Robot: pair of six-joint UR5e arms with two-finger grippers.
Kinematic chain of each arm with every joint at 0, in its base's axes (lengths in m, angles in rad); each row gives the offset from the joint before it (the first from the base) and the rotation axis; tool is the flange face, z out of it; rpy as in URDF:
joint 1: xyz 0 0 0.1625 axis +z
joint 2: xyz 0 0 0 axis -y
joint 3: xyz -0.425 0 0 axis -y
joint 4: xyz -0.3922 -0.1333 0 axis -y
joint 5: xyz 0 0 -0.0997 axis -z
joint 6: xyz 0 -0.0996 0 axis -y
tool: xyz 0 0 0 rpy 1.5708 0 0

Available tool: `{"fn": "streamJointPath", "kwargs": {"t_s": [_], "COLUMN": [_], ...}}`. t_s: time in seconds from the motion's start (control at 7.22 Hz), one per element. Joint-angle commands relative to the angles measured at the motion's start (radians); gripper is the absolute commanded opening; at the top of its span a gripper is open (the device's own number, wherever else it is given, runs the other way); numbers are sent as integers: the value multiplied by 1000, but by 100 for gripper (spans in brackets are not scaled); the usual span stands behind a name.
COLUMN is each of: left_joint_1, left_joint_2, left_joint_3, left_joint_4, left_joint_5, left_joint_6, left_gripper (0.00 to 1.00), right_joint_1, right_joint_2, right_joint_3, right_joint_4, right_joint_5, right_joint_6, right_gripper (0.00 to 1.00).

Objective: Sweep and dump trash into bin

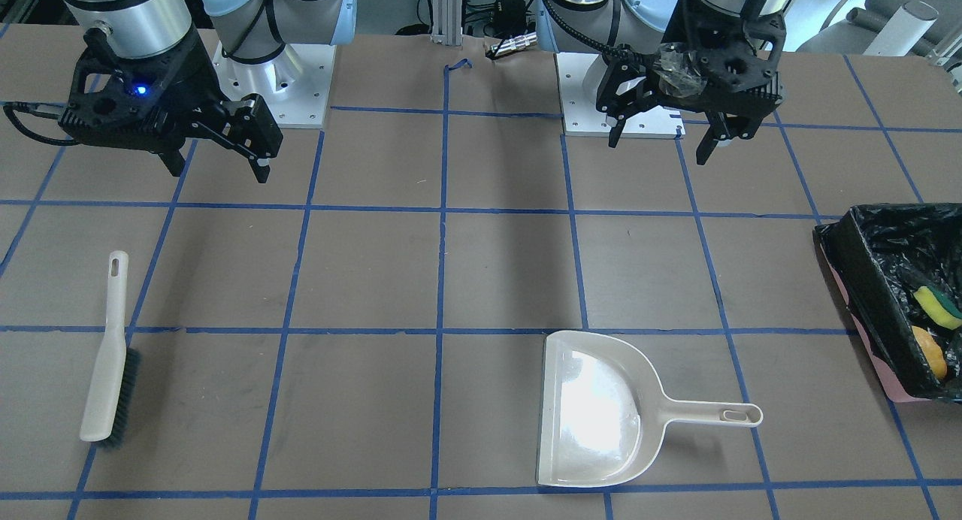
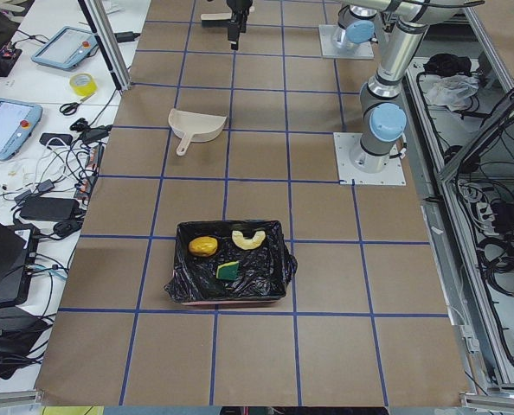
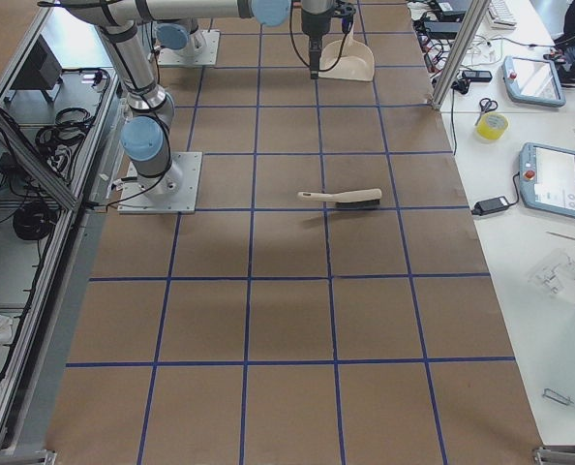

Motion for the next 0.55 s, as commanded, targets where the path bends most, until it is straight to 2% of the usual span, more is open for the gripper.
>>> {"fn": "streamJointPath", "kwargs": {"t_s": [0.0, 0.42], "left_joint_1": [1, 1], "left_joint_2": [8, 25], "left_joint_3": [-5, -32], "left_joint_4": [6, 6], "left_joint_5": [1, 2], "left_joint_6": [-16, -13], "left_gripper": [100, 100], "right_joint_1": [-1, 1], "right_joint_2": [0, 0], "right_joint_3": [0, 0], "right_joint_4": [-1, -6], "right_joint_5": [0, 0], "right_joint_6": [0, -1], "right_gripper": [100, 100]}}
